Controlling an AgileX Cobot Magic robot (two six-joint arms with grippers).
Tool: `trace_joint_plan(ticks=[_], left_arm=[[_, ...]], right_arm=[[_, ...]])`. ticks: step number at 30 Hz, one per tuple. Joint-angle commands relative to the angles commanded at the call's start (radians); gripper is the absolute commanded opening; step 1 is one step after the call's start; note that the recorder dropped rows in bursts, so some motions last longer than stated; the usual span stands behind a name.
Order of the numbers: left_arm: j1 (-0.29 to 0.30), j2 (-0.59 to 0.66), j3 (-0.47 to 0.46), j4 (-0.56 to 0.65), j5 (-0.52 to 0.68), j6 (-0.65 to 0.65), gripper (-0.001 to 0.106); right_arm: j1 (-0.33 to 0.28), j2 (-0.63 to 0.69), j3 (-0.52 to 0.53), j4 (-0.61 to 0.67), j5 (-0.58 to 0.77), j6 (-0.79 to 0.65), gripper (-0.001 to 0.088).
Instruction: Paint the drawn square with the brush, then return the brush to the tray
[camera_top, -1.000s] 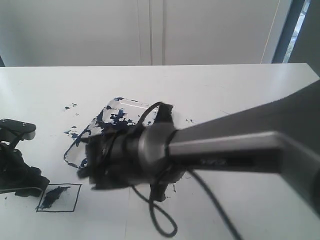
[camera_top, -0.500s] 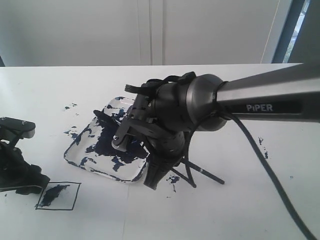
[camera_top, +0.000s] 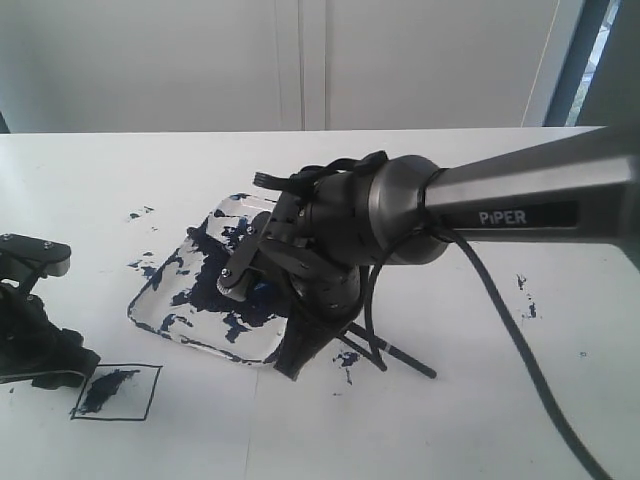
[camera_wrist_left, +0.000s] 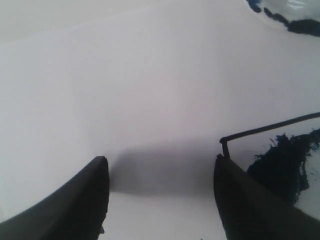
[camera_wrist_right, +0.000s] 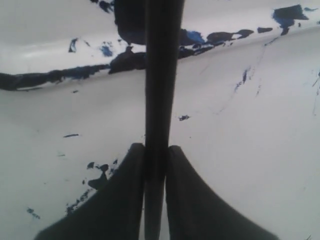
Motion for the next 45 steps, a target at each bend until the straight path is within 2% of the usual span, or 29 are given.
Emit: trace_joint_plan(ticks=[5,10,12,15,21,23,25,29,31,34,40,45], left_arm=[[0.000,0.000,0.000,0.000,0.002,-0.001,0.064],[0.000,0.000,0.000,0.000,0.002,-0.001,0.064],[0.000,0.000,0.000,0.000,0.002,-0.001,0.064],[0.000,0.000,0.000,0.000,0.002,-0.001,0.064],[0.000,0.000,0.000,0.000,-0.003,-0.001,0.064],[0.000,0.000,0.000,0.000,0.000,-0.001,0.064],[0.000,0.000,0.000,0.000,0.004,-0.001,0.064],[0.000,0.000,0.000,0.000,0.004,-0.001,0.064],[0.000,0.000,0.000,0.000,0.004,-0.001,0.064],[0.000,0.000,0.000,0.000,0.014,-0.001,0.064],[0.000,0.000,0.000,0.000,0.018,-0.001,0.064],[0.000,0.000,0.000,0.000,0.023,-0.001,0.064]], right_arm=[[0.000,-0.002,0.000,0.000,-0.027,0.017,0.0202],[0.000,-0.004,0.000,0.002,-0.028,0.017,0.0460],[0.000,-0.014,0.000,0.007,-0.031,0.017,0.0496],[0.000,-0.061,0.000,0.032,-0.035,0.017,0.0496],[0.000,-0.295,0.006,0.066,-0.052,0.017,0.0496],[0.000,-0.404,0.061,0.087,-0.109,0.017,0.0495],[0.000,-0.488,0.137,0.090,-0.099,0.017,0.0453],[0.000,-0.616,0.276,0.092,0.048,0.017,0.0406],[0.000,-0.627,0.321,0.079,0.166,0.017,0.0406],[0.000,-0.595,0.328,0.088,0.224,0.017,0.0406],[0.000,-0.494,0.325,0.084,0.223,-0.030,0.0406],[0.000,-0.385,0.276,0.076,0.117,-0.030,0.0406]])
